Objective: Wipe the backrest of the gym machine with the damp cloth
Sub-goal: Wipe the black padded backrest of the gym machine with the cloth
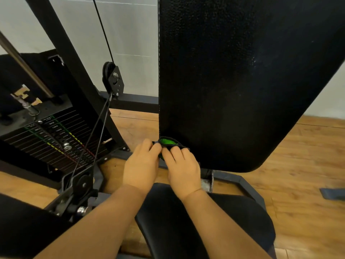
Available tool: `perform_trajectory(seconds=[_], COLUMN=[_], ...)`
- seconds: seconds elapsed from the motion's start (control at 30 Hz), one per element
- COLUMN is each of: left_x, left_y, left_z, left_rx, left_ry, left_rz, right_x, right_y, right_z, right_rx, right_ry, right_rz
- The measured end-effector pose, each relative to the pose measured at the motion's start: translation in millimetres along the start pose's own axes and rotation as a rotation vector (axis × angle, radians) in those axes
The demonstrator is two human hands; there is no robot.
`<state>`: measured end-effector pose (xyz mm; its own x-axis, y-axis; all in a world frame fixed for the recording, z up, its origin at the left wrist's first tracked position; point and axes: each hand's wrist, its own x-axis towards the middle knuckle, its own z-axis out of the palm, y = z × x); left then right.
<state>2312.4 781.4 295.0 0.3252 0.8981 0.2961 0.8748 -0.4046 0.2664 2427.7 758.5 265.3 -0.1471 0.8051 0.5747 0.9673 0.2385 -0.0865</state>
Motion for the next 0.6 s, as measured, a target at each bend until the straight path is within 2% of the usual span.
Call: perform_trajectory(seconds=[0.1, 0.17, 0.33, 0.6], left_x=[-12.1, -19.8, -22.5, -8.8], left_y=[2.6, 3.4, 13.7, 82.7], left_z=[14.7, 23.9, 31.5, 45.6], left_rx=[0.017, 0.073, 0.078, 0.056], left_ry=[-0.212, -0.28, -0.205, -0.247], left_rz=[-0.113, -0.126, -0.01, 0.189], right_x=[-20.9, -29.9, -37.0, -71.3], right_y=[2.7, 6.9, 23.0, 89.9], right_z=[9.9, 11.4, 9.6, -19.3], right_rx=[0.004, 0.003, 0.003, -0.132], right_ry=[-0.111, -0.136, -0.086, -0.075], right_rz=[-0.024, -0.046, -0.073, -0.001])
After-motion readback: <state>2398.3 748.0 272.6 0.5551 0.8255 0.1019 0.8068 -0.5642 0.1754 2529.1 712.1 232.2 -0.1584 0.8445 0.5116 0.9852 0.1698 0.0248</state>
